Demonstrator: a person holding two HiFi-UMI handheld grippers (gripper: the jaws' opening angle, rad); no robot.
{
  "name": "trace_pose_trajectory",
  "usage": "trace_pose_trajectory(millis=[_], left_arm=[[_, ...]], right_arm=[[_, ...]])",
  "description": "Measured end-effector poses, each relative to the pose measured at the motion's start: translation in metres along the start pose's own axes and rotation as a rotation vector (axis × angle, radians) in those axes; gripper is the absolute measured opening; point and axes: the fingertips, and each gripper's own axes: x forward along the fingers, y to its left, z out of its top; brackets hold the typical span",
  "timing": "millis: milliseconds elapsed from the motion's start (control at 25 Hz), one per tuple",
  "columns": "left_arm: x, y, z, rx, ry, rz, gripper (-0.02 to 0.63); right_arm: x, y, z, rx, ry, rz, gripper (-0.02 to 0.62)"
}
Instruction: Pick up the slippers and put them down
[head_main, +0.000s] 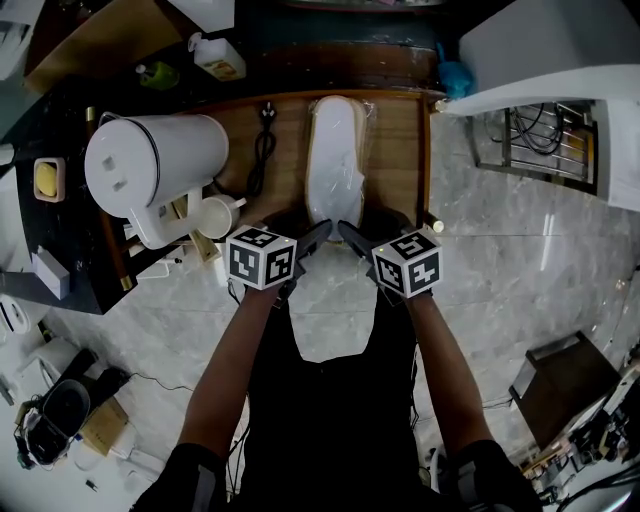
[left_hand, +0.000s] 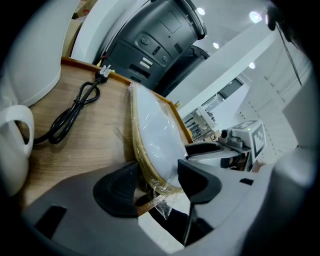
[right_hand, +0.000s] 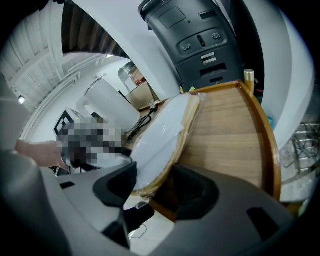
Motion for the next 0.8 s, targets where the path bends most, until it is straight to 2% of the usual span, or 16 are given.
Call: trace_pose_trajectory(millis=[800], left_arm=[[-0.04, -0.04, 0.021, 0.127, -0.029, 0.04, 0.244]], right_arm=[[-0.041, 0.032, 0.026, -0.071, -0.047, -0.026, 0.235]])
